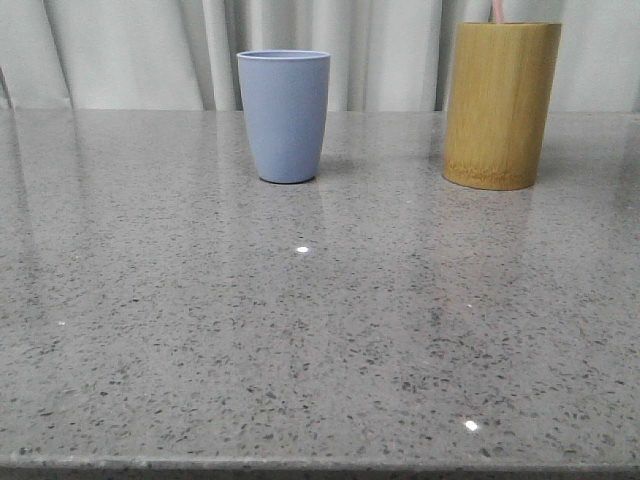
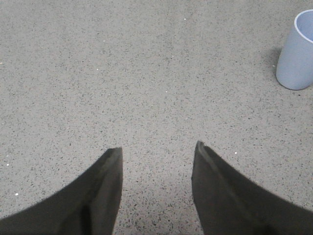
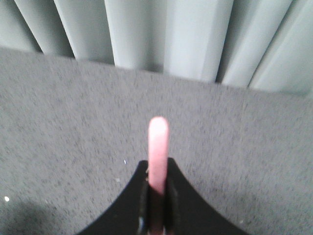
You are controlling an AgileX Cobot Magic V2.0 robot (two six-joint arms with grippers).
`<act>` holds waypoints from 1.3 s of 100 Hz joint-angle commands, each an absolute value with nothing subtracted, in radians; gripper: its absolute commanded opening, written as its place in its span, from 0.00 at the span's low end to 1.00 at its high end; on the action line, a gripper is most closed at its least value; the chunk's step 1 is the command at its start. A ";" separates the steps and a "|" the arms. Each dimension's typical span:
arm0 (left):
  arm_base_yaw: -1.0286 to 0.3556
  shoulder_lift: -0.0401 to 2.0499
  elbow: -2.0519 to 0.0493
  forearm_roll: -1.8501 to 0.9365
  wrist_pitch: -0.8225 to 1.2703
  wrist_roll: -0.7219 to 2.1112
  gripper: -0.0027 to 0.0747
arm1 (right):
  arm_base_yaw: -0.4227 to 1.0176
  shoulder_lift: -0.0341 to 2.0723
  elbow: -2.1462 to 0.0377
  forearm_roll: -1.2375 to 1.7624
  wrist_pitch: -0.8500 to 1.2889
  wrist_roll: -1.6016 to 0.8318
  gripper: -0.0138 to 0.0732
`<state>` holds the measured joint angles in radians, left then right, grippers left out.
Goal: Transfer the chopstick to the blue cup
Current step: 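Lift the pink stick out with the right gripper toward the blue cup, then lower the pink stick into the blue cup and open the right gripper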
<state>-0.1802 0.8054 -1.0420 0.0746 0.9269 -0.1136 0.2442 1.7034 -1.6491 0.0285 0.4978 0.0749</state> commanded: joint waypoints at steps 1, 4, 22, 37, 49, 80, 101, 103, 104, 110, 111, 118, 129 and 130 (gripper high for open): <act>-0.179 0.800 -1.065 0.080 0.868 -0.121 0.45 | 0.243 1.598 -1.689 0.018 0.393 0.067 0.08; -0.179 0.800 -1.065 0.080 0.868 -0.121 0.45 | 0.243 1.584 -1.689 0.018 0.387 0.067 0.08; -0.179 0.800 -1.065 0.080 0.868 -0.121 0.45 | 0.247 1.504 -1.689 0.018 0.321 0.067 0.08; -0.179 0.800 -1.065 0.080 0.868 -0.121 0.45 | 0.296 1.467 -1.690 0.018 0.284 0.067 0.08; -0.179 0.800 -1.065 0.080 0.868 -0.121 0.45 | 0.362 1.466 -1.718 0.018 0.262 0.067 0.08; -0.179 0.800 -1.065 0.080 0.868 -0.121 0.45 | 0.526 1.541 -1.831 0.018 0.244 0.068 0.08; -0.179 0.800 -1.065 0.080 0.870 -0.121 0.45 | 0.577 1.615 -1.859 0.037 0.195 0.071 0.08; -0.179 0.800 -1.065 0.080 0.870 -0.121 0.45 | 0.578 1.620 -1.859 0.040 0.194 0.071 0.08; -0.179 0.800 -1.065 0.080 0.870 -0.121 0.45 | 0.578 1.627 -1.859 0.043 0.193 0.071 0.08; -0.179 0.800 -1.065 0.080 0.873 -0.121 0.45 | 0.578 1.647 -1.859 0.047 0.191 0.071 0.08; -0.179 0.800 -1.065 0.080 0.873 -0.121 0.45 | 0.578 1.652 -1.859 0.047 0.191 0.071 0.08; -0.179 0.800 -1.065 0.080 0.875 -0.121 0.45 | 0.578 1.677 -1.859 0.046 0.188 0.070 0.08; -0.179 0.800 -1.065 0.080 0.882 -0.121 0.45 | 0.578 1.714 -1.859 0.046 0.181 0.069 0.08; -0.179 0.800 -1.065 0.080 0.882 -0.121 0.45 | 0.578 1.717 -1.859 0.046 0.181 0.069 0.08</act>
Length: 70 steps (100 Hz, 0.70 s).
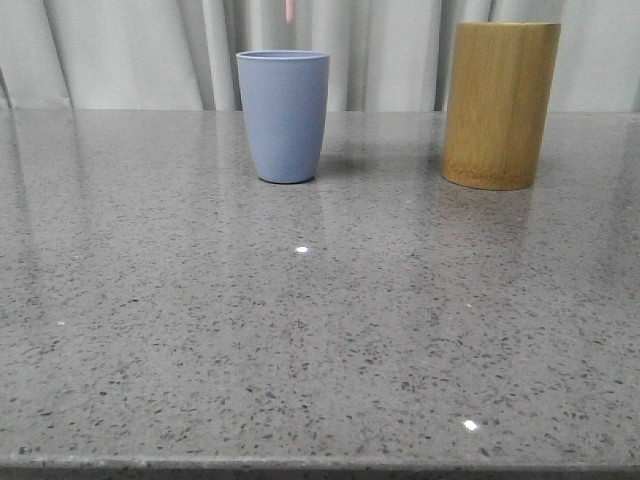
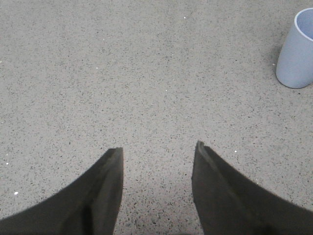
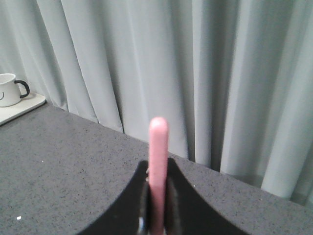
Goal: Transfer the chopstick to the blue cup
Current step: 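Lower the pink stick into the blue cup and open the right gripper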
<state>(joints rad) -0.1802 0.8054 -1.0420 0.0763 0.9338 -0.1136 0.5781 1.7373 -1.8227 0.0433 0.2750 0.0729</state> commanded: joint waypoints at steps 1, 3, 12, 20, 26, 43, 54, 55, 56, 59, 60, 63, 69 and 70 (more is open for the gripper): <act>-0.179 0.800 -1.065 0.080 0.882 -0.121 0.45 | 0.578 1.720 -1.859 0.046 0.180 0.069 0.08; -0.179 0.800 -1.065 0.080 0.884 -0.121 0.45 | 0.578 1.726 -1.859 0.046 0.180 0.068 0.08; -0.179 0.800 -1.065 0.080 0.887 -0.121 0.45 | 0.578 1.757 -1.859 0.046 0.181 0.068 0.08; -0.179 0.800 -1.065 0.080 0.887 -0.121 0.45 | 0.578 1.775 -1.859 0.046 0.181 0.068 0.08; -0.179 0.800 -1.065 0.080 0.887 -0.121 0.45 | 0.578 1.790 -1.859 0.046 0.181 0.068 0.08; -0.179 0.800 -1.065 0.080 0.891 -0.121 0.45 | 0.578 1.813 -1.859 0.046 0.198 0.067 0.14; -0.179 0.800 -1.065 0.080 0.891 -0.121 0.45 | 0.578 1.814 -1.859 0.046 0.213 0.066 0.30; -0.179 0.800 -1.065 0.082 0.891 -0.121 0.45 | 0.578 1.814 -1.859 0.046 0.213 0.066 0.31; -0.179 0.800 -1.065 0.082 0.891 -0.121 0.45 | 0.578 1.814 -1.859 0.046 0.213 0.066 0.34; -0.179 0.800 -1.065 0.082 0.891 -0.121 0.45 | 0.578 1.814 -1.859 0.046 0.213 0.066 0.37; -0.179 0.800 -1.065 0.082 0.891 -0.121 0.45 | 0.578 1.814 -1.859 0.046 0.213 0.066 0.38; -0.179 0.800 -1.065 0.082 0.889 -0.121 0.45 | 0.578 1.814 -1.859 0.046 0.213 0.066 0.42; -0.179 0.800 -1.065 0.082 0.886 -0.121 0.45 | 0.578 1.814 -1.859 0.046 0.213 0.066 0.46; -0.179 0.800 -1.065 0.082 0.886 -0.121 0.45 | 0.578 1.814 -1.859 0.046 0.214 0.066 0.47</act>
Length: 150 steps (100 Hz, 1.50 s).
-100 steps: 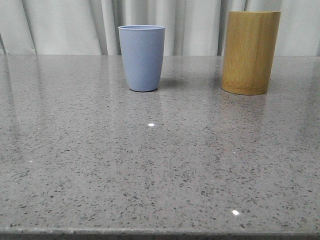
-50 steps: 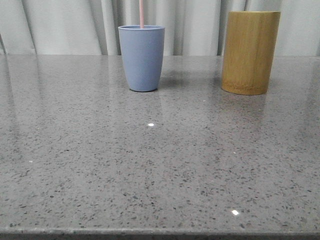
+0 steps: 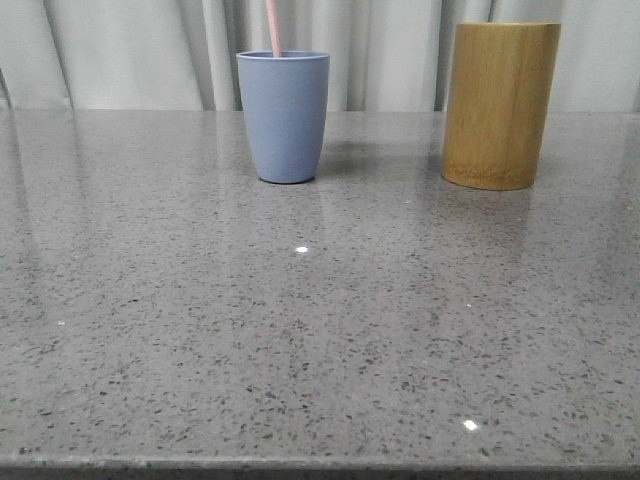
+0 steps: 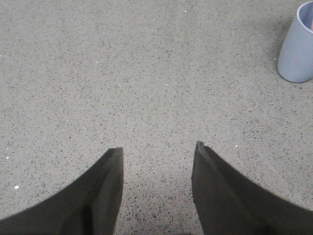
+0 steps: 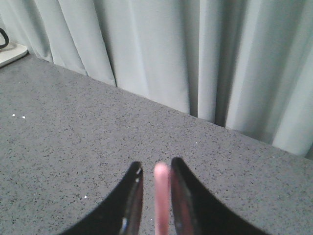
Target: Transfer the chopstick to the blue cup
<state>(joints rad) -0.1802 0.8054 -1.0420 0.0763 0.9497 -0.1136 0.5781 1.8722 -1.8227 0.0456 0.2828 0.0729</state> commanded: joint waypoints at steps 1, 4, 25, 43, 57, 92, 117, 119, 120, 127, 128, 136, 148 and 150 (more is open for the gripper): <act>-0.179 0.800 -1.065 0.082 0.886 -0.121 0.45 | 0.578 1.814 -1.859 0.046 0.214 0.066 0.47; -0.179 0.800 -1.065 0.082 0.886 -0.121 0.45 | 0.578 1.813 -1.859 0.046 0.214 0.066 0.47; -0.179 0.800 -1.065 0.084 0.882 -0.121 0.45 | 0.574 1.807 -1.859 0.046 0.235 0.066 0.46; -0.179 0.800 -1.065 0.105 0.874 -0.121 0.45 | 0.526 1.770 -1.856 0.046 0.309 0.071 0.46; -0.179 0.800 -1.065 0.105 0.866 -0.121 0.45 | 0.455 1.713 -1.852 0.046 0.398 0.071 0.46; -0.179 0.800 -1.065 0.105 0.828 -0.125 0.45 | 0.291 1.495 -1.672 -0.013 0.503 0.071 0.46; -0.179 0.800 -1.065 0.099 0.807 -0.128 0.45 | 0.194 1.269 -1.432 -0.030 0.458 0.071 0.46; -0.179 0.800 -1.065 0.099 0.806 -0.128 0.45 | 0.187 1.257 -1.413 -0.040 0.452 0.071 0.46; -0.179 0.800 -1.065 0.099 0.806 -0.128 0.45 | 0.184 1.246 -1.400 -0.042 0.449 0.071 0.46; -0.179 0.800 -1.065 0.099 0.806 -0.128 0.45 | 0.170 1.198 -1.348 -0.053 0.438 0.071 0.46; -0.179 0.800 -1.065 0.099 0.804 -0.128 0.45 | 0.168 1.188 -1.343 -0.053 0.438 0.071 0.46; -0.179 0.800 -1.065 0.099 0.805 -0.128 0.45 | 0.152 1.135 -1.285 -0.055 0.436 0.071 0.46; -0.179 0.800 -1.065 0.099 0.805 -0.128 0.44 | 0.144 1.060 -1.216 -0.057 0.436 0.071 0.45; -0.179 0.800 -1.065 0.099 0.805 -0.128 0.43 | 0.144 1.043 -1.204 -0.058 0.435 0.071 0.44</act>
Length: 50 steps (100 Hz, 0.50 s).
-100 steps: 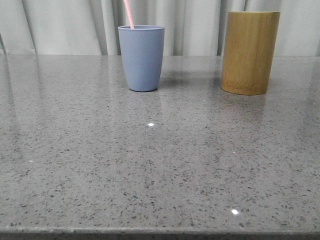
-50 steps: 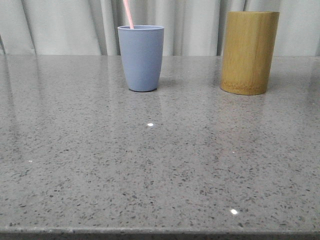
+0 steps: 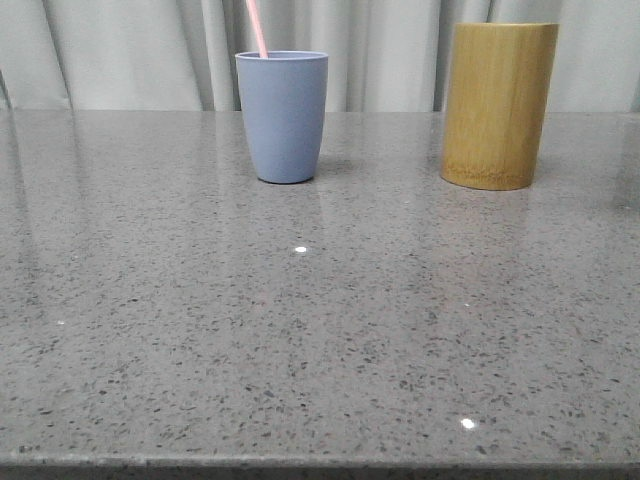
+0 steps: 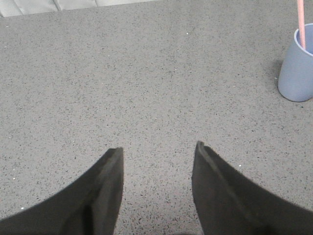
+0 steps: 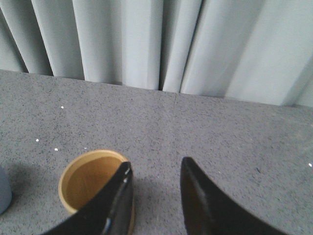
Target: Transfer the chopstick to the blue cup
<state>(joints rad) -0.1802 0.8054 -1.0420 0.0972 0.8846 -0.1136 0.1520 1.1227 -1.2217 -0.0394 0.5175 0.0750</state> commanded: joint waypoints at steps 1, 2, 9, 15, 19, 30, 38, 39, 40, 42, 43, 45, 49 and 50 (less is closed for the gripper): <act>-0.179 0.800 -1.065 0.099 0.805 -0.128 0.43 | 0.144 1.043 -1.200 -0.058 0.435 0.071 0.44; -0.179 0.800 -1.065 0.099 0.803 -0.128 0.42 | 0.144 1.031 -1.193 -0.060 0.435 0.071 0.43; -0.179 0.800 -1.063 0.099 0.801 -0.128 0.39 | 0.144 0.997 -1.157 -0.061 0.435 0.071 0.37; -0.179 0.800 -1.055 0.099 0.787 -0.128 0.35 | 0.144 0.966 -1.131 -0.061 0.429 0.071 0.32; -0.179 0.797 -1.047 0.099 0.773 -0.128 0.32 | 0.144 0.943 -1.106 -0.061 0.426 0.071 0.28; -0.179 0.778 -1.011 0.096 0.734 -0.153 0.21 | 0.144 0.876 -1.053 -0.061 0.427 0.071 0.16; -0.179 0.753 -0.979 0.096 0.714 -0.153 0.13 | 0.144 0.828 -1.012 -0.061 0.428 0.071 0.08; -0.179 0.753 -0.976 0.096 0.712 -0.153 0.12 | 0.144 0.824 -1.012 -0.061 0.428 0.071 0.07; -0.179 0.749 -0.971 0.096 0.713 -0.153 0.12 | 0.144 0.819 -1.005 -0.061 0.428 0.071 0.07; -0.179 0.742 -0.962 0.096 0.708 -0.153 0.09 | 0.144 0.800 -0.995 -0.061 0.428 0.074 0.08; -0.179 0.740 -0.960 0.096 0.708 -0.153 0.08 | 0.144 0.800 -0.992 -0.061 0.428 0.075 0.08; -0.179 0.733 -0.952 0.096 0.706 -0.153 0.06 | 0.144 0.785 -0.985 -0.061 0.428 0.076 0.08; -0.179 0.718 -0.938 0.096 0.703 -0.153 0.02 | 0.144 0.755 -0.961 -0.061 0.427 0.080 0.08; -0.179 0.715 -0.933 0.096 0.700 -0.153 0.01 | 0.144 0.750 -0.957 -0.061 0.425 0.080 0.08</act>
